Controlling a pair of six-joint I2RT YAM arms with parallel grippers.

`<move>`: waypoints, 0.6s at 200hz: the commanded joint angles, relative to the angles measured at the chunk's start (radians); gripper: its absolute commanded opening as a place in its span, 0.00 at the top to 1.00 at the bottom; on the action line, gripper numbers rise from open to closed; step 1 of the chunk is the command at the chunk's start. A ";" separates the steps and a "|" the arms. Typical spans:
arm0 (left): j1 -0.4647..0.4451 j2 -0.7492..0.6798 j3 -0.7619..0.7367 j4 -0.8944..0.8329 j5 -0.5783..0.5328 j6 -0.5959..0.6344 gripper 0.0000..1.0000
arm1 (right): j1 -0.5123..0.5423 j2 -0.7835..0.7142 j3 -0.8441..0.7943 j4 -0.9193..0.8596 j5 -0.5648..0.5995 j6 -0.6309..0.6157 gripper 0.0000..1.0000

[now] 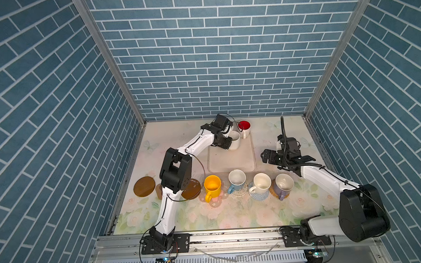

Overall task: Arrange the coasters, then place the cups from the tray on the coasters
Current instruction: 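Grasp the speckled white mug by its rim with left gripper and lift, then carry the speckled mug with left gripper toward the brown round coaster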

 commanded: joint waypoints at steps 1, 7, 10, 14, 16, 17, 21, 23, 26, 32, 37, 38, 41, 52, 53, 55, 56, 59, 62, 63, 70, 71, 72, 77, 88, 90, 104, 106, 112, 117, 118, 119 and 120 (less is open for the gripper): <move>-0.011 -0.120 -0.013 0.041 -0.003 -0.008 1.00 | 0.004 -0.041 0.038 -0.020 0.007 -0.032 0.04; -0.012 -0.135 -0.021 0.043 -0.006 -0.008 1.00 | 0.003 -0.044 0.041 -0.024 0.007 -0.032 0.04; -0.012 -0.143 -0.026 0.042 -0.008 -0.008 1.00 | 0.004 -0.046 0.042 -0.026 0.007 -0.032 0.03; -0.015 -0.152 -0.032 0.043 -0.010 -0.008 1.00 | 0.005 -0.049 0.044 -0.029 0.007 -0.032 0.04; -0.014 -0.158 -0.035 0.043 -0.011 -0.008 1.00 | 0.005 -0.050 0.046 -0.030 0.007 -0.032 0.04; -0.014 -0.160 -0.037 0.044 -0.011 -0.008 1.00 | 0.005 -0.051 0.046 -0.030 0.007 -0.031 0.04; -0.016 -0.171 -0.044 0.045 -0.013 -0.008 1.00 | 0.005 -0.053 0.049 -0.032 0.007 -0.032 0.04; -0.017 -0.177 -0.047 0.045 -0.014 -0.008 1.00 | 0.005 -0.055 0.050 -0.033 0.007 -0.032 0.04; -0.017 -0.184 -0.054 0.045 -0.017 -0.009 1.00 | 0.007 -0.057 0.052 -0.036 0.007 -0.031 0.04; -0.018 -0.203 -0.068 0.048 -0.020 -0.010 1.00 | 0.008 -0.061 0.055 -0.039 0.007 -0.030 0.04; -0.020 -0.218 -0.081 0.050 -0.025 -0.011 1.00 | 0.010 -0.065 0.058 -0.043 0.007 -0.029 0.04; -0.020 -0.221 -0.083 0.051 -0.026 -0.011 1.00 | 0.010 -0.065 0.059 -0.043 0.007 -0.029 0.04; -0.020 -0.231 -0.090 0.052 -0.030 -0.012 1.00 | 0.011 -0.068 0.060 -0.045 0.007 -0.028 0.04; -0.021 -0.269 -0.121 0.054 -0.043 -0.016 1.00 | 0.017 -0.076 0.067 -0.052 0.007 -0.027 0.04; -0.021 -0.272 -0.125 0.054 -0.044 -0.016 1.00 | 0.017 -0.077 0.068 -0.053 0.007 -0.027 0.04; -0.022 -0.280 -0.131 0.055 -0.046 -0.017 1.00 | 0.019 -0.078 0.069 -0.055 0.007 -0.026 0.04; -0.022 -0.283 -0.134 0.055 -0.047 -0.017 1.00 | 0.020 -0.079 0.069 -0.056 0.007 -0.026 0.04; -0.021 -0.293 -0.142 0.056 -0.052 -0.019 1.00 | 0.022 -0.081 0.071 -0.058 0.007 -0.026 0.04; -0.021 -0.304 -0.153 0.057 -0.055 -0.019 1.00 | 0.025 -0.082 0.073 -0.060 0.025 -0.026 0.04; -0.021 -0.308 -0.156 0.057 -0.055 -0.020 1.00 | 0.026 -0.082 0.074 -0.060 0.027 -0.026 0.04; -0.021 -0.334 -0.179 0.060 -0.062 -0.021 1.00 | 0.032 -0.085 0.077 -0.064 0.033 -0.025 0.04; -0.021 -0.338 -0.183 0.060 -0.062 -0.022 1.00 | 0.033 -0.085 0.078 -0.063 0.033 -0.025 0.04; -0.021 -0.342 -0.187 0.060 -0.064 -0.023 1.00 | 0.033 -0.085 0.079 -0.064 0.033 -0.025 0.04; -0.022 -0.361 -0.204 0.059 -0.070 -0.026 1.00 | 0.038 -0.086 0.080 -0.064 0.036 -0.023 0.04; -0.021 -0.401 -0.243 0.060 -0.095 -0.038 1.00 | 0.049 -0.087 0.084 -0.063 0.037 -0.016 0.04; -0.021 -0.412 -0.251 0.060 -0.096 -0.039 1.00 | 0.050 -0.086 0.084 -0.063 0.037 -0.014 0.04; -0.021 -0.474 -0.314 0.070 -0.127 -0.056 1.00 | 0.063 -0.082 0.087 -0.061 0.038 -0.006 0.04; -0.022 -0.485 -0.322 0.071 -0.132 -0.059 1.00 | 0.065 -0.082 0.087 -0.060 0.039 -0.005 0.04; -0.021 -0.511 -0.349 0.073 -0.145 -0.067 1.00 | 0.072 -0.079 0.089 -0.060 0.040 -0.002 0.04; -0.021 -0.535 -0.373 0.075 -0.157 -0.074 1.00 | 0.077 -0.078 0.088 -0.058 0.040 0.000 0.04; -0.021 -0.540 -0.377 0.075 -0.159 -0.075 1.00 | 0.078 -0.077 0.089 -0.057 0.039 0.000 0.04; -0.022 -0.545 -0.382 0.075 -0.160 -0.077 1.00 | 0.080 -0.077 0.090 -0.056 0.039 0.001 0.04; -0.021 -0.550 -0.386 0.075 -0.165 -0.078 1.00 | 0.080 -0.077 0.090 -0.055 0.039 0.001 0.04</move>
